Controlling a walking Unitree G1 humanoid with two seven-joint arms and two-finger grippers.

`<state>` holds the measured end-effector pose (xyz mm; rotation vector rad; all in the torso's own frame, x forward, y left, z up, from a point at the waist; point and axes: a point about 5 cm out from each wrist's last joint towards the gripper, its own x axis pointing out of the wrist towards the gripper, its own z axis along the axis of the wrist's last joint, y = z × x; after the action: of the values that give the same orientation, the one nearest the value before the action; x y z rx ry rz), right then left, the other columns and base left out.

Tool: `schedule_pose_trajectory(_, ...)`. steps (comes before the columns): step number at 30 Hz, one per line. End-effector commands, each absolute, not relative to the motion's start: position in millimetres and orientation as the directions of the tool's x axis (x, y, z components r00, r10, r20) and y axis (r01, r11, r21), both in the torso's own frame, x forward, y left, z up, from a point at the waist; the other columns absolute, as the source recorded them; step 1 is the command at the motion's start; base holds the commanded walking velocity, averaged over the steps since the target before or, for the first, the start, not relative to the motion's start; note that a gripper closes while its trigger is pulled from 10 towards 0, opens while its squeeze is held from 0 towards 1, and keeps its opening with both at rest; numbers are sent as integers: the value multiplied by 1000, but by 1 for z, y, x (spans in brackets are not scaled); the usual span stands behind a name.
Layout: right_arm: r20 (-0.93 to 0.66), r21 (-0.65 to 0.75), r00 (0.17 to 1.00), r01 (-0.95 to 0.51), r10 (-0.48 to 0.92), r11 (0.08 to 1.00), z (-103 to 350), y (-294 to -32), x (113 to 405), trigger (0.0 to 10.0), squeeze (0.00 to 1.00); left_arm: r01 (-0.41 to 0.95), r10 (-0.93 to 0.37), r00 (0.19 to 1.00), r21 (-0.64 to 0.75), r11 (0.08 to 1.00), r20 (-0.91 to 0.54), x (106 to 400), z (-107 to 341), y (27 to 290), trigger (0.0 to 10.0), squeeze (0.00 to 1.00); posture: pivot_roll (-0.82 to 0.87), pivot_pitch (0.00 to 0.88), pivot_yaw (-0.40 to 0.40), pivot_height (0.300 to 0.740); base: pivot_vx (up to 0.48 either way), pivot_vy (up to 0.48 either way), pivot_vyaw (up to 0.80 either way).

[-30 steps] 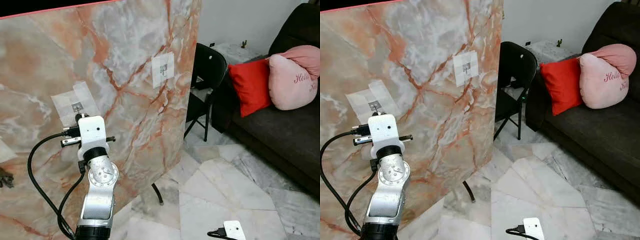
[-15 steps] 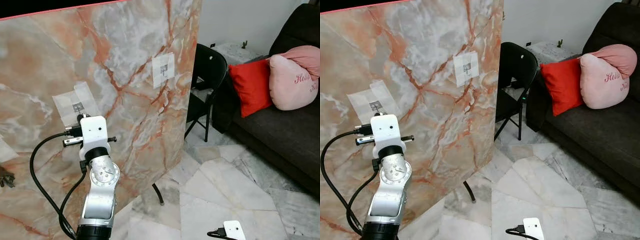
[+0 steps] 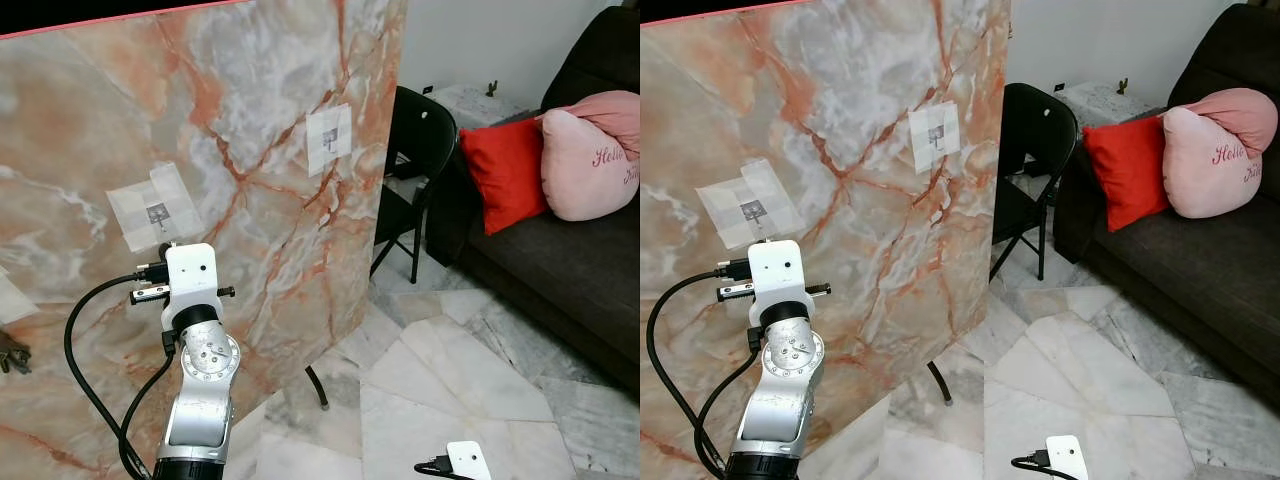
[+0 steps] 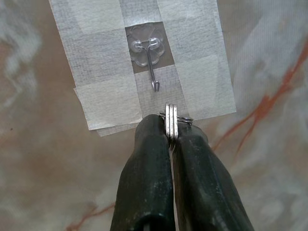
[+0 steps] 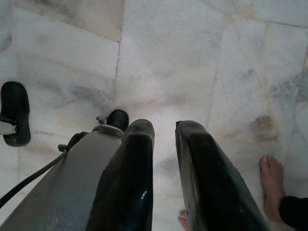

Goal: Hang keys on a hook

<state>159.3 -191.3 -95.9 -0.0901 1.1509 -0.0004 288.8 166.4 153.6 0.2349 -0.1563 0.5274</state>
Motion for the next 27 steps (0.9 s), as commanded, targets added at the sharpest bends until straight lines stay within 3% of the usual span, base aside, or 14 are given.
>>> schedule_pose_trajectory(1,-906,-73,420,-32,-53,997,-94,-192,163,10000,0,-527,491,845,174,832,211,286,156,170,10000,0,73,0,-44,740,0,0,0)
schedule_pose_trajectory(8,-906,-75,420,-35,-54,997,-94,-193,163,10000,0,-557,509,817,142,818,271,279,172,176,10000,0,82,0,-50,740,0,0,0)
schedule_pose_trajectory(27,-907,-77,418,-34,-56,996,-95,-193,161,10000,0,-513,463,840,137,847,281,285,174,163,10000,0,61,0,-38,740,0,0,0)
